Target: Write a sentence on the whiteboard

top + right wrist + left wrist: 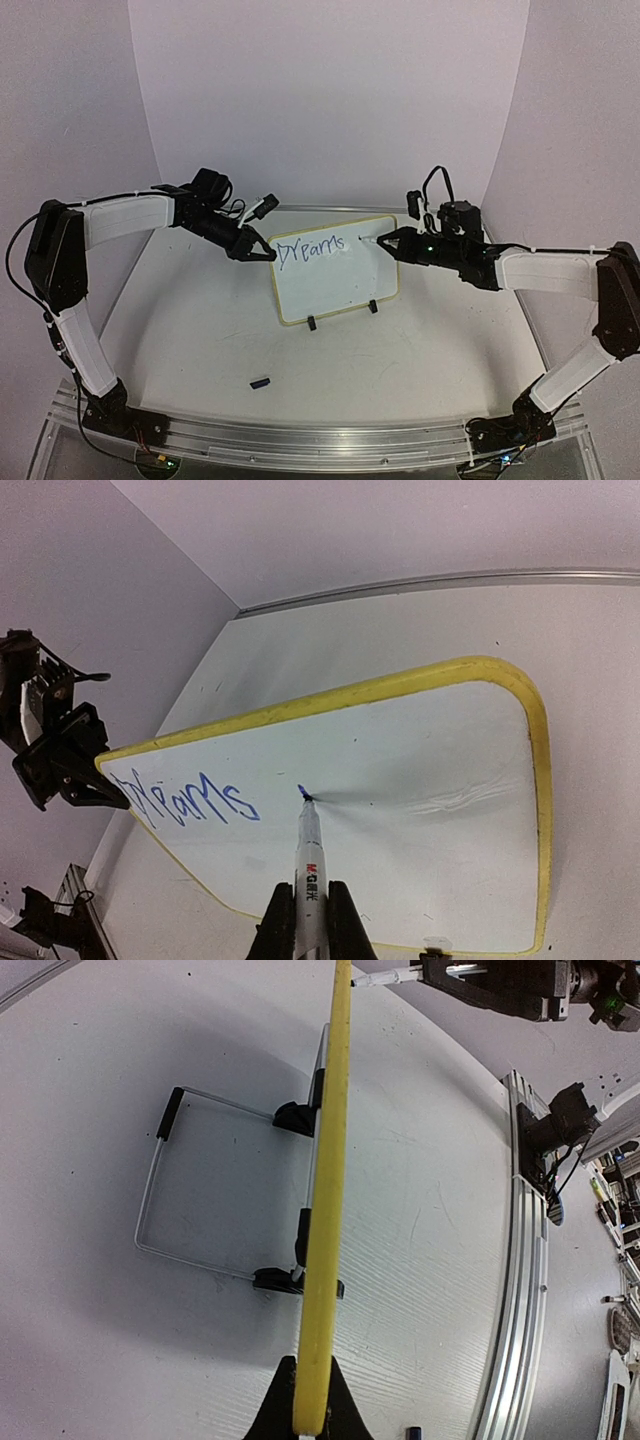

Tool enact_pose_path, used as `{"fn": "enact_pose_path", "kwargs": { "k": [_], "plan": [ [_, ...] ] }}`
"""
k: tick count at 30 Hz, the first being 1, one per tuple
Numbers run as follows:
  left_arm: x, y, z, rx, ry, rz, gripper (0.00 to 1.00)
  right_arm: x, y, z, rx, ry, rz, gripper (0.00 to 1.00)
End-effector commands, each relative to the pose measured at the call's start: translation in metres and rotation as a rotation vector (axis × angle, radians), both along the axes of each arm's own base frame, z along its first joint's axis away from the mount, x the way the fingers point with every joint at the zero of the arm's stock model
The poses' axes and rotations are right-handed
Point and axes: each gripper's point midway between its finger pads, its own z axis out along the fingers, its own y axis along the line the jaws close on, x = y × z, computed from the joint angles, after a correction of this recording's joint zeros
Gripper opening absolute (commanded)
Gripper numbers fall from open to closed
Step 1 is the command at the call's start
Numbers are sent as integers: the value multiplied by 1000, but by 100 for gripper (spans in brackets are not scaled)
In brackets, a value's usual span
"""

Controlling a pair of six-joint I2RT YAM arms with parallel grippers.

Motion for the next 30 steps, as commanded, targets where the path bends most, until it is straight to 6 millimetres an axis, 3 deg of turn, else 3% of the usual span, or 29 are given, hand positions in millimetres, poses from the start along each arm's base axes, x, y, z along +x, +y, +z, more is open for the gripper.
{"fn": "enact_pose_path", "kwargs": {
  "k": [1,11,22,30],
  "plan": [
    [-4,0,-10,57,12,-3,0,1,-4,-13,-4,28,-22,0],
    [-4,-1,-10,55,16,-5,0,-4,-2,-3,14,16,-2,0],
    [-4,-1,-12,55,19,-6,0,-8,2,44,65,-76,35,0],
    [-4,-2,-13,57,20,-7,0,5,3,43,46,-84,4,0]
  ]
}}
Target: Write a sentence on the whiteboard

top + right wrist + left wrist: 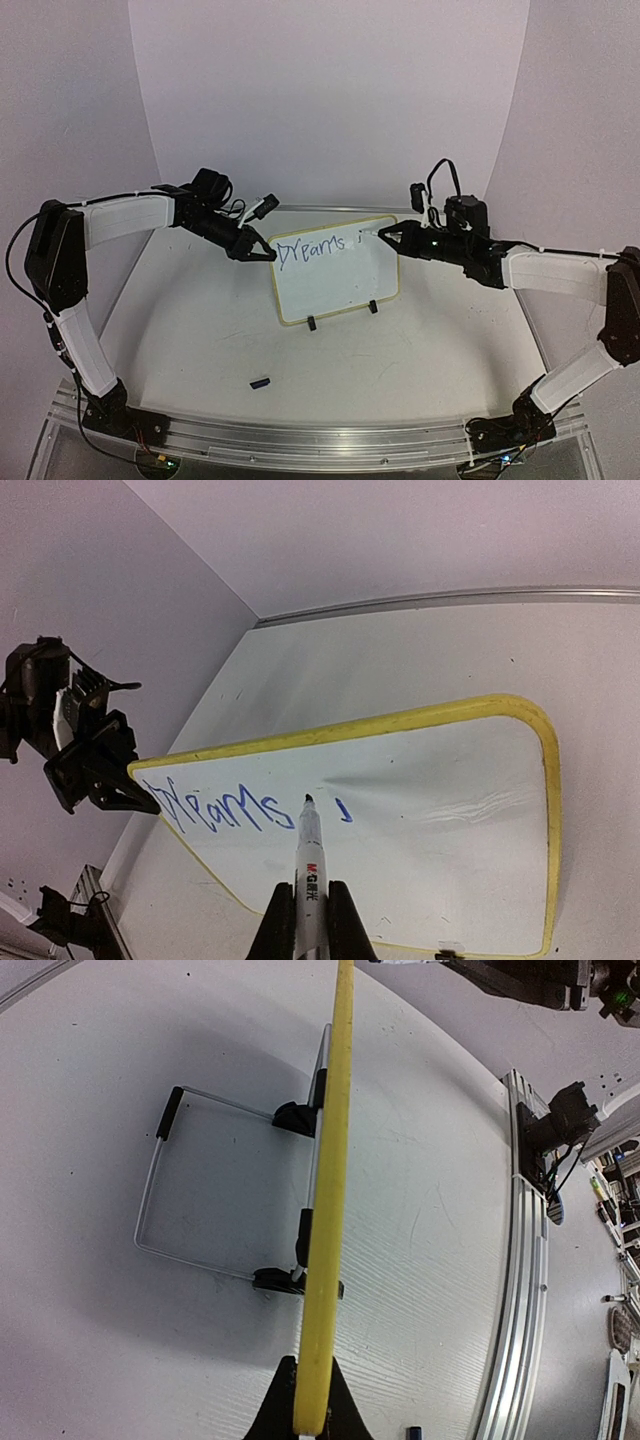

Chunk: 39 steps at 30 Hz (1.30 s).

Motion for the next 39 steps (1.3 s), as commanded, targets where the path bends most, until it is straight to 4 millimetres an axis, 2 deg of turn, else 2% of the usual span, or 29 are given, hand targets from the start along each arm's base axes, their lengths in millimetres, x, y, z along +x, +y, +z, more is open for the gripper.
{"fn": "enact_pose_path", "kwargs": {
  "k": [1,15,24,30,39],
  "plan": [
    [-4,-2,-12,58,20,-6,0,13,2,21,11,-56,-19,0],
    [-4,-2,-14,60,20,-8,0,23,1,9,-11,-37,-54,0],
    [-4,-2,-15,62,24,-7,0,8,-9,25,5,-80,-59,0],
    [-4,-2,-15,62,25,-7,0,5,-14,9,-18,-44,-79,0],
    [-4,-2,-16,63,27,-7,0,10,-11,-2,-32,-21,-75,0]
  ]
}}
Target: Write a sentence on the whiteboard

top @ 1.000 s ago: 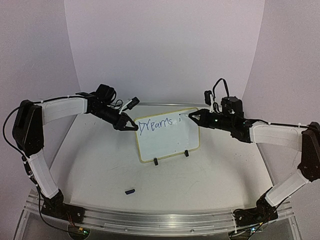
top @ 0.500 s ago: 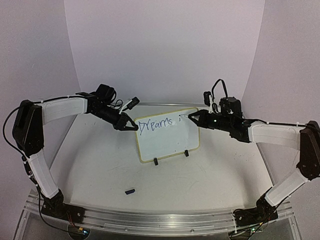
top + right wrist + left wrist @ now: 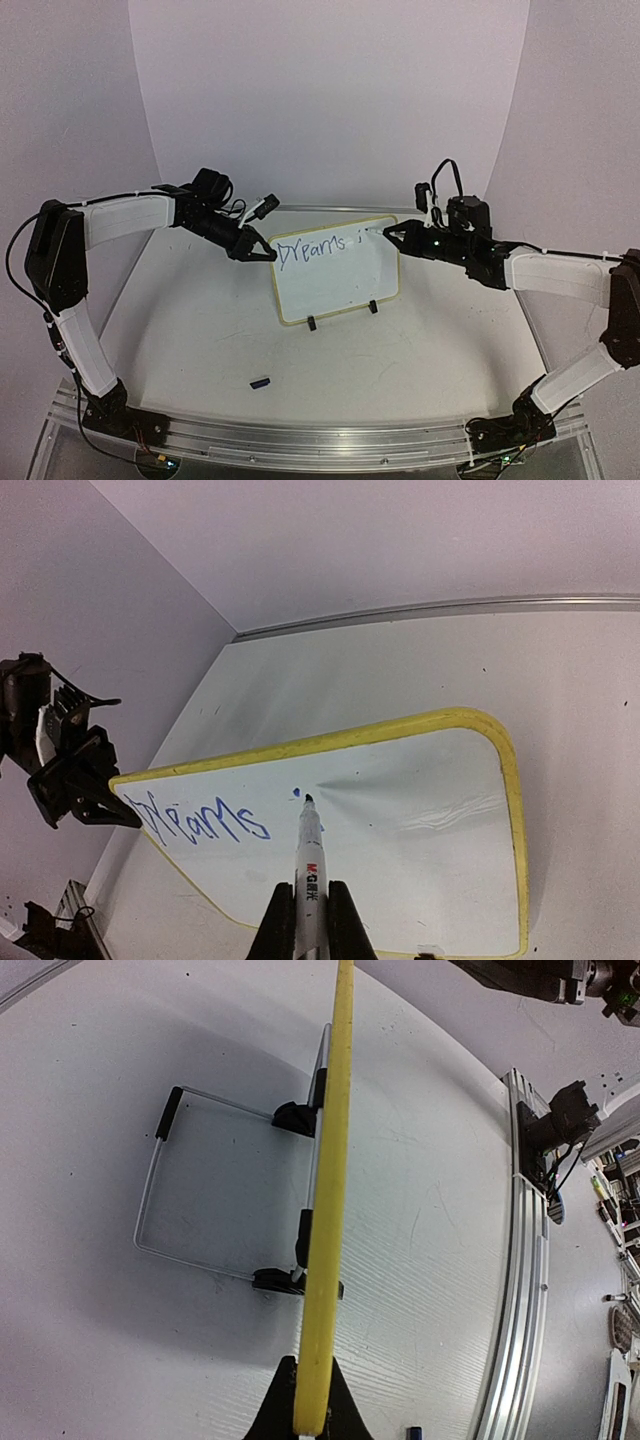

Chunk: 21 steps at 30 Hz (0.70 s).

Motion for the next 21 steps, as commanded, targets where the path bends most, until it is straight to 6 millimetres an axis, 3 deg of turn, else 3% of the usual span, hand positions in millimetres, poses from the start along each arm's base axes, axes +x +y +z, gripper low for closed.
{"fn": "enact_pose_path", "kwargs": {
  "k": [1,12,21],
  "plan": [
    [-4,-1,-16,64,28,-5,0,6,-1,-2,-8,-7,-14,0],
    [-4,-1,-17,64,29,-5,0,11,3,-1,-10,-10,-8,0],
    [-4,-1,-16,64,28,-6,0,8,-2,-16,-24,23,-25,0]
  ]
}}
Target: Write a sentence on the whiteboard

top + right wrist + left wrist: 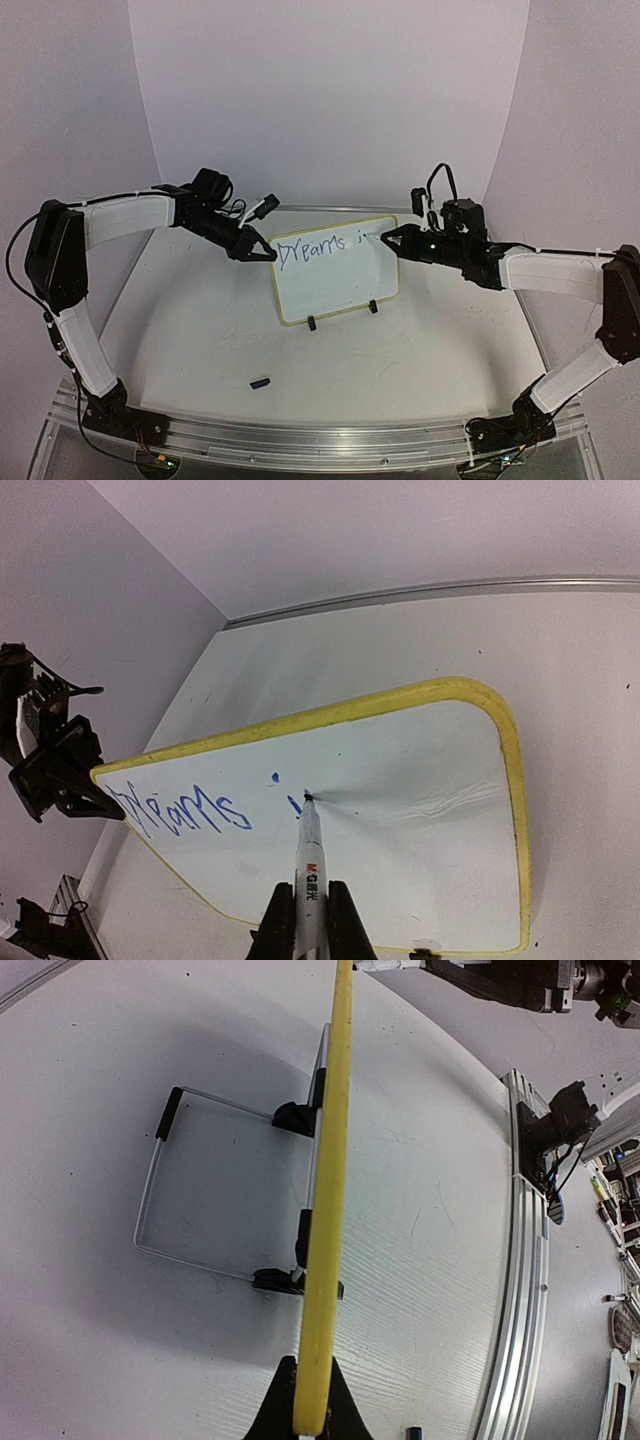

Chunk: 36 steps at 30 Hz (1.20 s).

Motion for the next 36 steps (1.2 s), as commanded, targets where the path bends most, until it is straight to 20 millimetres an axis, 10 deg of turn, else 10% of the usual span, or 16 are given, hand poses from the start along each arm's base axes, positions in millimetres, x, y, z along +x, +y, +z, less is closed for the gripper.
{"fn": "enact_pose_path", "kwargs": {
  "k": [1,12,36],
  "plan": [
    [-4,-1,-16,64,27,-6,0,3,-4,-3,-6,-2,-23,0],
    [-4,-2,-15,62,24,-7,0,-4,-7,-18,-12,38,-26,0],
    [-5,-3,-15,62,24,-11,0,10,-4,32,80,-86,-56,0]
  ]
}}
